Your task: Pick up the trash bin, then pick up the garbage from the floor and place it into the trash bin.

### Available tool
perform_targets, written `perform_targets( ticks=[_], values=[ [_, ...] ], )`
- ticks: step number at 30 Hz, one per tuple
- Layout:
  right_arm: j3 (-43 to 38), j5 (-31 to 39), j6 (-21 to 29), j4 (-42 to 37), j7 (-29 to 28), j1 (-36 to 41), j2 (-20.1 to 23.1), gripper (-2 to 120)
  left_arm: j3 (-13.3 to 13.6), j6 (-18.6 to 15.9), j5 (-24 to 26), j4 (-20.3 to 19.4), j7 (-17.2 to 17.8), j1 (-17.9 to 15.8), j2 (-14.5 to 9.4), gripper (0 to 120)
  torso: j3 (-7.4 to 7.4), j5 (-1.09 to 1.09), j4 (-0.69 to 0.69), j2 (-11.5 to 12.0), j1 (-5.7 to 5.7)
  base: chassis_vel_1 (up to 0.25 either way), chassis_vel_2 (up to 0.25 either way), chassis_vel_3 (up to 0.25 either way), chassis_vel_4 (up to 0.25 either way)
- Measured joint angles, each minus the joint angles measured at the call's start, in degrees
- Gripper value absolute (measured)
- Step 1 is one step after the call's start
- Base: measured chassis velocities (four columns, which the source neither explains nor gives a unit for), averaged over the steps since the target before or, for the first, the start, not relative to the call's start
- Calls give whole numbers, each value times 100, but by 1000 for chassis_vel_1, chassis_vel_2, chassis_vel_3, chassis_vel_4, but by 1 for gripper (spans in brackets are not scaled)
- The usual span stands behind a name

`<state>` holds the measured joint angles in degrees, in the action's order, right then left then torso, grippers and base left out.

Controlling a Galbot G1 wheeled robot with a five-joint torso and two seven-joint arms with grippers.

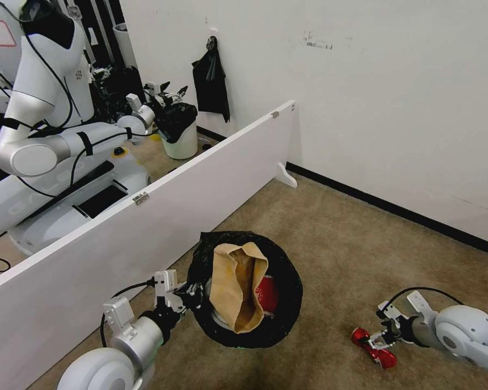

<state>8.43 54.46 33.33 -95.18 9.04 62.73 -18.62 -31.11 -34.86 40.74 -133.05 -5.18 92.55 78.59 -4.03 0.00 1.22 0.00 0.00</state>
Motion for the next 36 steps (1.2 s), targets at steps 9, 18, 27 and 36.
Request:
perform_targets(
  ticks=[9, 18, 27, 36],
  values=[
    [64, -124, -2, 158, 41, 29, -101, 100, -6, 13, -52, -41, -19, 33, 48, 0, 0, 0, 0, 0, 0, 0, 0, 0, 0],
    [114, -186, -15, 321, 73, 0, -196, 100, -17, 19, -64, -45, -23, 27, 61, 0, 0, 0, 0, 0, 0, 0, 0, 0, 0],
    [400, -226, -30, 545, 76, -250, -489, 100, -38, 23, -69, -45, -31, 46, 66, 0, 0, 0, -1, 0, 0, 0, 0, 0, 0],
    [445, -242, -32, 687, 75, -267, -589, 100, -39, 29, -83, -30, -40, 46, 82, 0, 0, 0, 0, 0, 0, 0, 0, 0, 0]
  ],
)
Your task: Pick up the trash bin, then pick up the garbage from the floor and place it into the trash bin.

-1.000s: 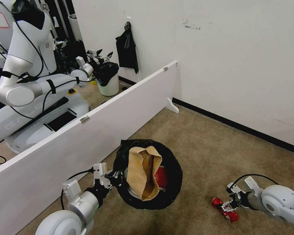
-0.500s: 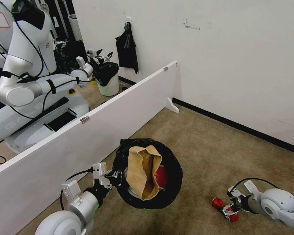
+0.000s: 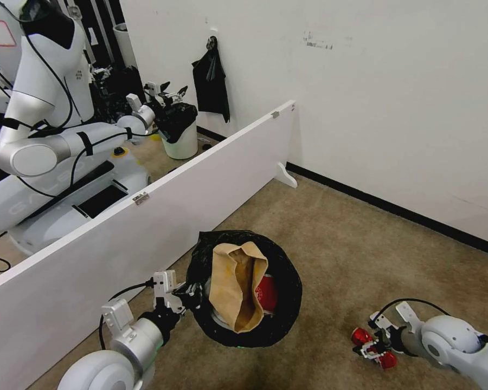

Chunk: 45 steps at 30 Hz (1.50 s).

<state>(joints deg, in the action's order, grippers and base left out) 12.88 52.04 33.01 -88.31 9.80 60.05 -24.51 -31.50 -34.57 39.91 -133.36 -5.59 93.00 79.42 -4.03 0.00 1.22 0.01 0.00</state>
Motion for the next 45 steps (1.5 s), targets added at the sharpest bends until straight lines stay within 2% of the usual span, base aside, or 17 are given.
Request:
perform_targets(
  ticks=[28, 45],
  values=[
    [11, -277, -73, 415, 114, 96, -181, 100, -2, 13, 18, 67, -27, -6, -31, 0, 0, 0, 0, 0, 0, 0, 0, 0, 0],
    [45, -270, -94, 623, 117, -98, -346, 100, 47, 28, 23, 178, -47, -64, -66, 0, 0, 0, 1, -1, 0, 0, 0, 0, 0]
  ],
)
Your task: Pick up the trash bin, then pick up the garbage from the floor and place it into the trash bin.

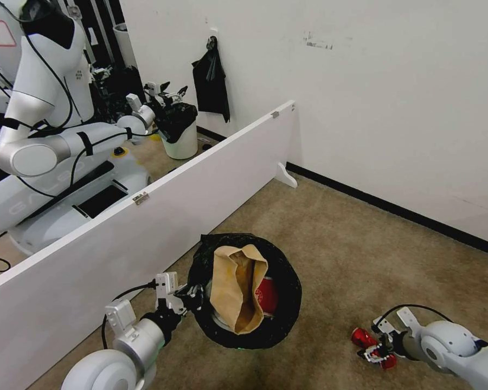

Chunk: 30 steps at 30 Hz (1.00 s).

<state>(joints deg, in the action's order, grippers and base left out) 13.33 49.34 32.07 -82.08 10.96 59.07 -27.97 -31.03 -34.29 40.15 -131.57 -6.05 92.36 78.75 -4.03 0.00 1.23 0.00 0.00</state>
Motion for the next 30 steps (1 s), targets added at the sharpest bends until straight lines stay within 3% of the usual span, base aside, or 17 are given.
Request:
perform_targets(
  ticks=[18, 30],
  values=[
    [843, 187, 21, 10, -76, -595, -463, 100, -94, -8, 165, 22, 14, -70, -73, 0, 0, 1, -1, 0, 0, 0, 0, 0, 0],
    [823, 216, 38, 31, -146, -548, -417, 100, -100, -13, 212, 73, 24, -103, -86, 0, 0, 0, -1, 0, 0, 0, 0, 0, 0]
  ],
)
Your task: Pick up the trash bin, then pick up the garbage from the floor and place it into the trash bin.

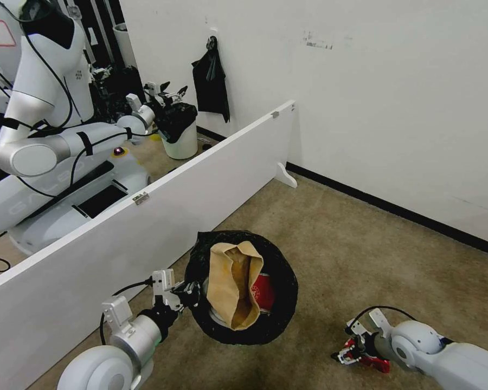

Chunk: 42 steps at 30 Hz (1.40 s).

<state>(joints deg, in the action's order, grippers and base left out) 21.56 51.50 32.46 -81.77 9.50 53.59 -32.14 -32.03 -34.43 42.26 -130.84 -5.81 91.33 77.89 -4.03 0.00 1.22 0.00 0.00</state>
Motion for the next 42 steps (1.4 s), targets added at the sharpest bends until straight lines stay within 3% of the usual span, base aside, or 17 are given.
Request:
perform_targets(
  ticks=[26, 31, 35, 37, 42],
  values=[
    [-491, -229, 44, -208, -12, 514, 339, 98, 27, -13, -15, -41, 10, 10, 40, 0, 0, 0, 0, 0, 0, 0, 0, 0, 0],
    [-444, -285, 65, -197, -17, 463, 303, 78, 19, -13, -22, -63, 10, 40, 50, 0, 0, -1, -1, 0, 0, 0, 0, 0, 0],
    [-410, -290, 67, -186, -17, 433, 289, 70, 18, -13, -23, -67, 10, 45, 51, 0, 0, -1, -1, 0, 0, 0, 0, 0, 0],
    [-390, -291, 70, -183, -17, 416, 280, 57, 17, -13, -23, -69, 10, 45, 52, 0, 0, -1, 0, 0, 0, 0, 0, 0, 0],
    [-373, -291, 70, -180, -16, 400, 280, 42, 17, -13, -22, -70, 10, 40, 47, 0, 0, 0, 0, 0, 0, 0, 0, 0, 0]
  ],
)
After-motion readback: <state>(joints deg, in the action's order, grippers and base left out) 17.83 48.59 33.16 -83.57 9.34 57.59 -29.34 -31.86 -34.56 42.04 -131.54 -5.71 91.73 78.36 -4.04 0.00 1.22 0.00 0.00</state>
